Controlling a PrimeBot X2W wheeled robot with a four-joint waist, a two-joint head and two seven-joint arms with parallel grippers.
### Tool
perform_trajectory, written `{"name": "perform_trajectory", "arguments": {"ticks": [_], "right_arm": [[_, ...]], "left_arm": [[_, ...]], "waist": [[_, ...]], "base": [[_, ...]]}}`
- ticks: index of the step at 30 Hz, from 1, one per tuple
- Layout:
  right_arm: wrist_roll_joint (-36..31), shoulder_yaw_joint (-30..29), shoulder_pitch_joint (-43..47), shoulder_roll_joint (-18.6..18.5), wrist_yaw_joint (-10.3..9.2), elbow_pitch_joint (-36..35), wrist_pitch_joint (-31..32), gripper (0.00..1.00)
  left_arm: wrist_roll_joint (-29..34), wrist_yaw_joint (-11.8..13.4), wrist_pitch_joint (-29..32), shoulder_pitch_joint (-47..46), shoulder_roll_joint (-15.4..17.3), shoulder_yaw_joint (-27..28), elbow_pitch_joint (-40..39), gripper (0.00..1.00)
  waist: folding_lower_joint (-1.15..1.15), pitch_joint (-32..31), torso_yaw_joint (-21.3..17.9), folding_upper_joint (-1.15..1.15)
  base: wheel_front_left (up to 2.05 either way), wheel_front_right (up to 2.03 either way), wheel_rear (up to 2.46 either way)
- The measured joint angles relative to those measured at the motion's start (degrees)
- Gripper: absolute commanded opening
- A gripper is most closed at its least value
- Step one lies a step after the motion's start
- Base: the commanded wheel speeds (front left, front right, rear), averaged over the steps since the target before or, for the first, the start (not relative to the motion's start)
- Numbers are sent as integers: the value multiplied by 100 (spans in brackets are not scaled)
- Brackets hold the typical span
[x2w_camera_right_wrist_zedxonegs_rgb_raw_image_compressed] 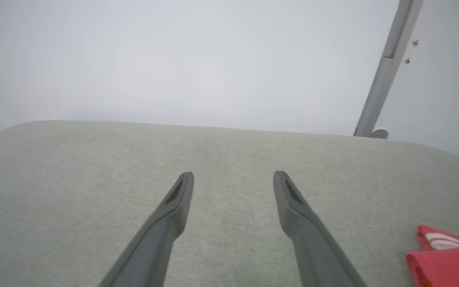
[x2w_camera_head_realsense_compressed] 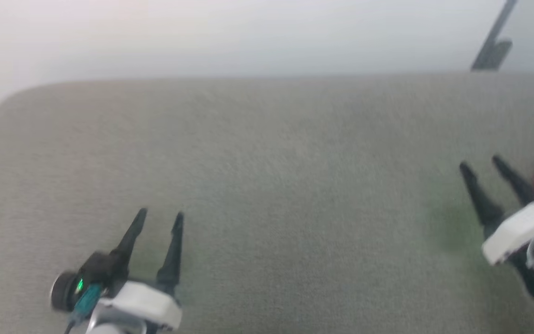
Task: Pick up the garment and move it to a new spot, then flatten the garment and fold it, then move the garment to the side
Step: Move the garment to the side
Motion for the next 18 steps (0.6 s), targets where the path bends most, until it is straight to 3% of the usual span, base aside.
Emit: {"name": "perform_trajectory", "arguments": {"ticks": [8,18], "right_arm": [[-793,-942,1332,622,0,-771,0,100],[-1405,-1917,2269,996,-1,-1543,-3,100]], "left_arm": [[-14,-24,0,632,-125,389,45,100],[-12,-27,0,972,-171,535,-130,100]], "waist": [[0,-766,382,0],[0,-1053,545,0]], "base": [[0,0,0],[0,0,0]]}}
